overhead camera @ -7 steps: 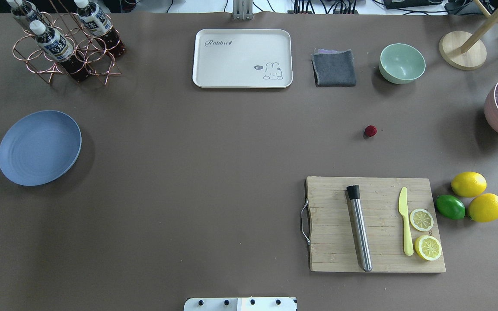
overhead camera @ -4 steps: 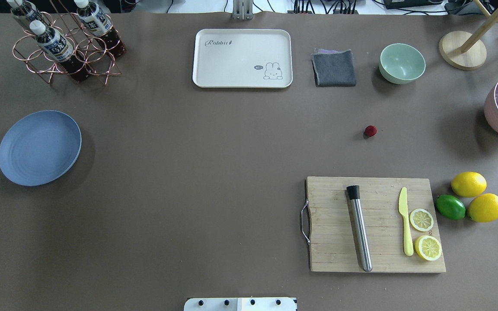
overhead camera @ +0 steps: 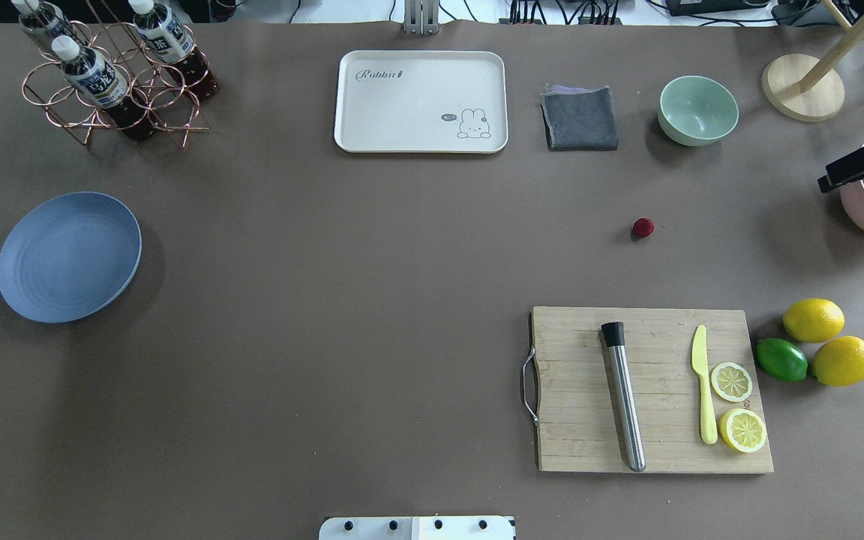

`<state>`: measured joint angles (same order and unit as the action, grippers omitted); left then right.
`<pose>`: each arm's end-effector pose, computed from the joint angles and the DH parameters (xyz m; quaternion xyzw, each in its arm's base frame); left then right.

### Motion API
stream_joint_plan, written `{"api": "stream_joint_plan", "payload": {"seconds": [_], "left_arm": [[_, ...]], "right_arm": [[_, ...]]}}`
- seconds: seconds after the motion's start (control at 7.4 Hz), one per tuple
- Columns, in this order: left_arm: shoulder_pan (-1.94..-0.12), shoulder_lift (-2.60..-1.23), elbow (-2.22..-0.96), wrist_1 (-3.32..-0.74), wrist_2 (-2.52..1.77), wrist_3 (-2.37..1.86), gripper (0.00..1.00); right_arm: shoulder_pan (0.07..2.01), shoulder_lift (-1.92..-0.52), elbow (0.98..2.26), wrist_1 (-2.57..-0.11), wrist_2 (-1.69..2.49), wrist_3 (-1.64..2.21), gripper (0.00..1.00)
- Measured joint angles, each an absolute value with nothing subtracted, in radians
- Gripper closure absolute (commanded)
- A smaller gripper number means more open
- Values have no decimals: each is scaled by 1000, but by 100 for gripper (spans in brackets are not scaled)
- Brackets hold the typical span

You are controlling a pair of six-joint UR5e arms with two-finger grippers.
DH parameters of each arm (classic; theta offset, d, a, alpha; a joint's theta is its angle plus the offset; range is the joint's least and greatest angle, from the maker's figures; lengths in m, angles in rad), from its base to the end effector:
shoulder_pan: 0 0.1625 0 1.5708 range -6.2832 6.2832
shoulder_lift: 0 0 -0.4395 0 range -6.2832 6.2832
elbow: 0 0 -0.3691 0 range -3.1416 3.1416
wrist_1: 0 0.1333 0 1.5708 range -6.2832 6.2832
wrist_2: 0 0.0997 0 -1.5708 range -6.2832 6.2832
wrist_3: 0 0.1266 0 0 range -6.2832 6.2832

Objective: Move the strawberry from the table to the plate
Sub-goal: 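Reach the left gripper to the blue plate rim while the right arm advances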

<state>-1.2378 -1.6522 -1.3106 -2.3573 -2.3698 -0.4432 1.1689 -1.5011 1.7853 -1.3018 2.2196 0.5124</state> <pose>0.1334 -0.5160 0.6817 0.1147 0.4478 0.0678 0.8841 -0.1522 -0.5033 0.5309 0.0969 -0.3894 -0.0366 0.9152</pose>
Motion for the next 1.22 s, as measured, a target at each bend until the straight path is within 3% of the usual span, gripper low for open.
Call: {"api": "stream_joint_plan", "payload": {"seconds": [0.14,0.27,0.41,0.68,0.81,1.22], "left_arm": [[-1197,-1653,-1289,-2418,-2353,-499,4],[-1163,-1658,-1266,-2470,-2333,-541,17],[-1145,-1664,-1252,-2500,-2319,-571,52],[-1135,-1669,-1244,-2515,-2316,-587,93],[-1130,-1671,-1244,-2517,-2317,-586,100],[-1120,-1677,-1261,-2520,-2357,-588,100]], "right_arm": [[1142,-1497,1786,-1275,2209,562,0],[1126,-1495,1787,-1263,2201,584,0],[1120,-1494,1787,-1258,2197,592,0],[1117,-1489,1787,-1257,2195,595,0],[1117,-1488,1786,-1256,2194,595,0],[1117,-1487,1786,-1256,2194,593,0]]}}
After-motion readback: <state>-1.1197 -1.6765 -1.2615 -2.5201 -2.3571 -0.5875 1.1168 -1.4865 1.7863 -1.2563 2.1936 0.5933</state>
